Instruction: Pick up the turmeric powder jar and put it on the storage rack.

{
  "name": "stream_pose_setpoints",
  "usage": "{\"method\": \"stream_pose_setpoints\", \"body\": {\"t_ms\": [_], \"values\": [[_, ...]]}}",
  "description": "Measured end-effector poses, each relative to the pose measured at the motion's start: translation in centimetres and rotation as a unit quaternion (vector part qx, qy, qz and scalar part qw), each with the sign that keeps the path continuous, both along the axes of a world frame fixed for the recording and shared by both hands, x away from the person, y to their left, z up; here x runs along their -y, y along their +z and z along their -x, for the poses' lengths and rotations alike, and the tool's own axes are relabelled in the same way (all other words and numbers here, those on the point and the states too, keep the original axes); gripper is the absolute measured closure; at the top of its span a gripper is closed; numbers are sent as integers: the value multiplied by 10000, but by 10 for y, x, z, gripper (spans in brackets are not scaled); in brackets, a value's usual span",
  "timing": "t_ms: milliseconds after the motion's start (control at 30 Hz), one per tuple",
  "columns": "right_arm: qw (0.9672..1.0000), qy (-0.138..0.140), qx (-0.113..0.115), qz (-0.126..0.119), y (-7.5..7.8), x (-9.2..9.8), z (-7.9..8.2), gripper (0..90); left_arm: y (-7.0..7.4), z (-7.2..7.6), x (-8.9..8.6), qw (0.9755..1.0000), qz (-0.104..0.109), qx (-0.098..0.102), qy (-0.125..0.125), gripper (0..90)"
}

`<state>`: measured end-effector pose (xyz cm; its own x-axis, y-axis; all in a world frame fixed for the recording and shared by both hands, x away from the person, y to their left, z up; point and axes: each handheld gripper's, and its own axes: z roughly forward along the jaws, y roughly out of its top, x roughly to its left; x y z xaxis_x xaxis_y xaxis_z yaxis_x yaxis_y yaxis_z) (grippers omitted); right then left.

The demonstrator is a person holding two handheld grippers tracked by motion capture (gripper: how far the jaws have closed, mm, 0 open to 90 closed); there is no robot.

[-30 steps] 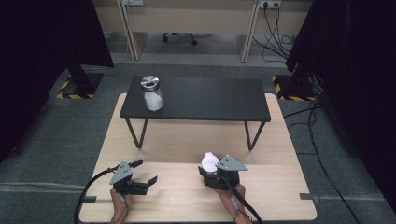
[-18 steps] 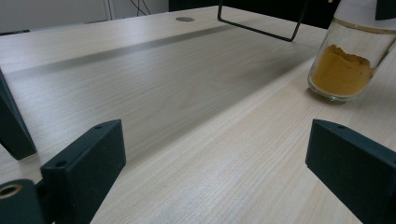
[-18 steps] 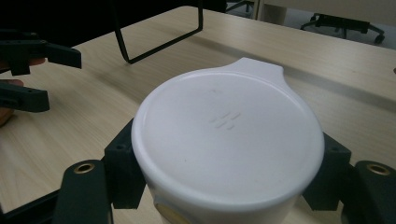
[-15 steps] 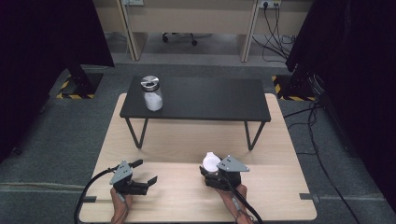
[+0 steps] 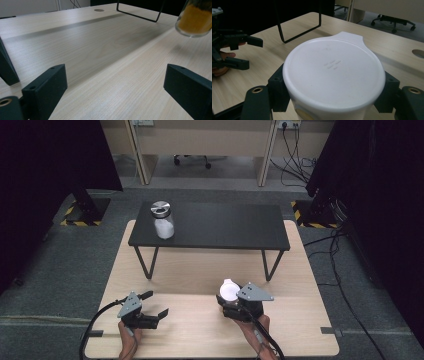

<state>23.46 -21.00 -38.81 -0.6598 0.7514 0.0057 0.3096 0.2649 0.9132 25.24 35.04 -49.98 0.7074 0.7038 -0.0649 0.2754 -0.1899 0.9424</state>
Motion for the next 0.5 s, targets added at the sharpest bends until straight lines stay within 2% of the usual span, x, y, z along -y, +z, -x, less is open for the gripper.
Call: {"method": "stream_pose_setpoints", "body": {"t_ms": [100,200,267,300,333,367,467,500], "values": [[10000,21,48,60,13,1,1,309,0,0,0,10000,-2,-2,-1,43],[10000,56,76,19,28,4,0,309,0,0,0,10000,-2,-2,-4,43],[9999,91,101,62,45,5,-2,309,0,0,0,10000,2,-8,-5,43],[9999,91,101,62,45,5,-2,309,0,0,0,10000,2,-8,-5,43],[9998,104,140,88,55,5,-3,309,0,-1,0,10000,-1,-15,-6,43],[9998,104,140,88,55,5,-3,309,0,-1,0,10000,-1,-15,-6,43],[9997,173,197,13,80,7,-6,309,0,-1,0,10000,0,-13,-7,43],[9997,173,197,13,80,7,-6,309,0,-1,0,10000,0,-13,-7,43]]}}
